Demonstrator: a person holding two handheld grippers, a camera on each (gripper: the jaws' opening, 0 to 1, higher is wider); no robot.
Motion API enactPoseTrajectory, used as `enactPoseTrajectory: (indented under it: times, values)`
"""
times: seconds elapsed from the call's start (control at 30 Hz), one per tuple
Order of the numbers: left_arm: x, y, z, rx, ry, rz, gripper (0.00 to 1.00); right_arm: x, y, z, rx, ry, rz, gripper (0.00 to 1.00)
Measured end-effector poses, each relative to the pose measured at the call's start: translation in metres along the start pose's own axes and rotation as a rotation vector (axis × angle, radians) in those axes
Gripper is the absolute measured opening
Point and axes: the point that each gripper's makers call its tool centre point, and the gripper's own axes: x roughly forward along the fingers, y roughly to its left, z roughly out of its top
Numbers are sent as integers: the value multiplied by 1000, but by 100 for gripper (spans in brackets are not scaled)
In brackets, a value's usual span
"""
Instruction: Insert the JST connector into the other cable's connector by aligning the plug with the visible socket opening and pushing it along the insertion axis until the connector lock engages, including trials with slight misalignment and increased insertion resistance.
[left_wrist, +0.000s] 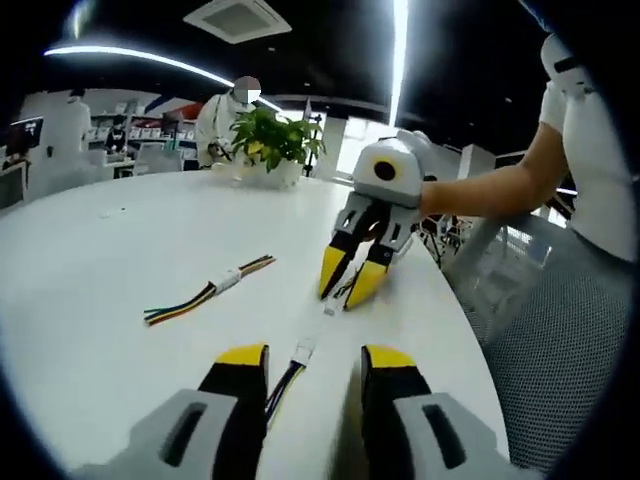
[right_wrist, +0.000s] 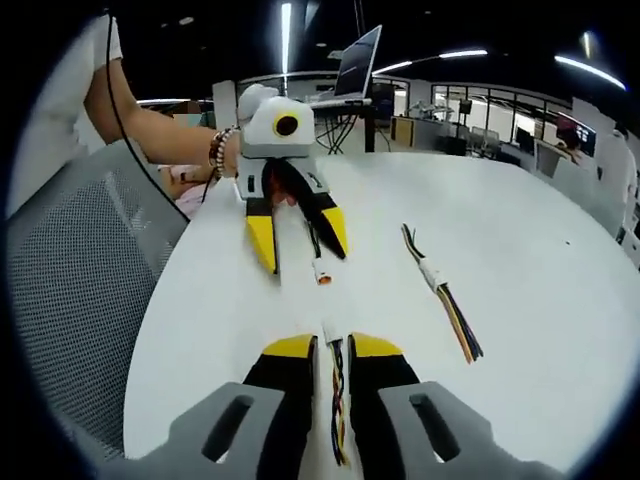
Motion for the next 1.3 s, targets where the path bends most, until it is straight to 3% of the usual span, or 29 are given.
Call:
enactPoseTrajectory:
  times: [0.07, 0.4, 0.77, 1.3]
  values:
    - [0, 1, -1, 7, 4, 12, 22, 0, 0, 1, -6, -2, -1, 8]
    - [0, 1, -1, 48, -1, 22, 18, 0, -2, 0, -26, -4, -8, 5]
    - [-2, -3, -4, 90, -1, 11, 2, -1, -3, 0, -28, -4, -12, 5]
    - [-2, -1, -4, 121, 9, 4, 0, -2, -2, -1, -13, -6, -7, 4]
